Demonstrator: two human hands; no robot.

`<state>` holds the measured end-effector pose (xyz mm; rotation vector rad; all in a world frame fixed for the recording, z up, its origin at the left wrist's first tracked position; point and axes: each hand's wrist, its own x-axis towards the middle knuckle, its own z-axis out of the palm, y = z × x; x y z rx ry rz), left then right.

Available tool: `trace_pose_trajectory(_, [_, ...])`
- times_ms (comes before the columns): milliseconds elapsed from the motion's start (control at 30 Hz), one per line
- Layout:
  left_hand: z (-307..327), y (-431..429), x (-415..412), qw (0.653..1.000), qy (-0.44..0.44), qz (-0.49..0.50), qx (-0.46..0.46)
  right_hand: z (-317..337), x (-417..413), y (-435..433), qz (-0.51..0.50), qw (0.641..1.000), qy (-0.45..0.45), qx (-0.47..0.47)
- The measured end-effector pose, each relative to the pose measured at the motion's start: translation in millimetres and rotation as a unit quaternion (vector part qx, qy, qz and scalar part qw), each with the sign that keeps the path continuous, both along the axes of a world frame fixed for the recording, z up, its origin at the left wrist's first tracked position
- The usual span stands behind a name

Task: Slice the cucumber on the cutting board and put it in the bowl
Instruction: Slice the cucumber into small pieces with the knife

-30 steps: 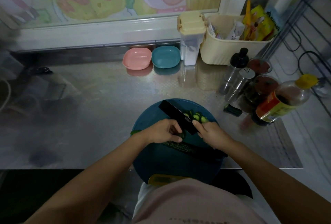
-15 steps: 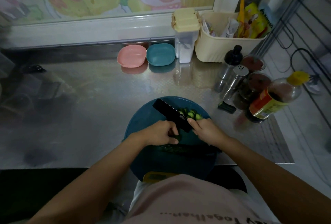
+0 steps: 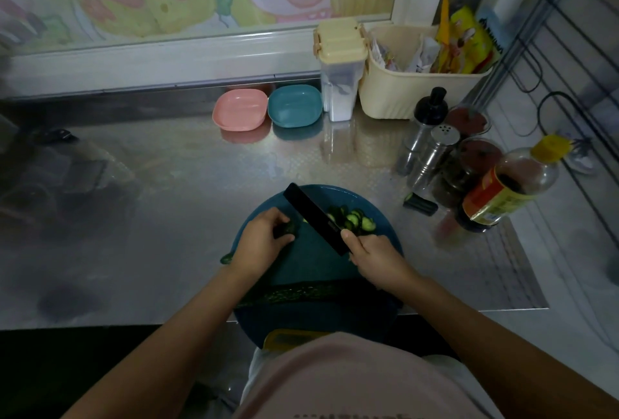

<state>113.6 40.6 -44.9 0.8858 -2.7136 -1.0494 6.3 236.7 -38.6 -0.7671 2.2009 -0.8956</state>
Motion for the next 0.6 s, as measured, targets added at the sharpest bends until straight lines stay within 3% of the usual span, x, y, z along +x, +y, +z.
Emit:
trace_pose_trajectory(167, [-8,9,2,0.999,0.026,0.024,-0.026,5,11,-15,0.003,0.999,-0.050,0.009])
trace_pose_trajectory(600, [-15,16,10,0.996,0.083,0.001,-0.017,-5,7,-18,-0.037,0.998,-0.007,0.042])
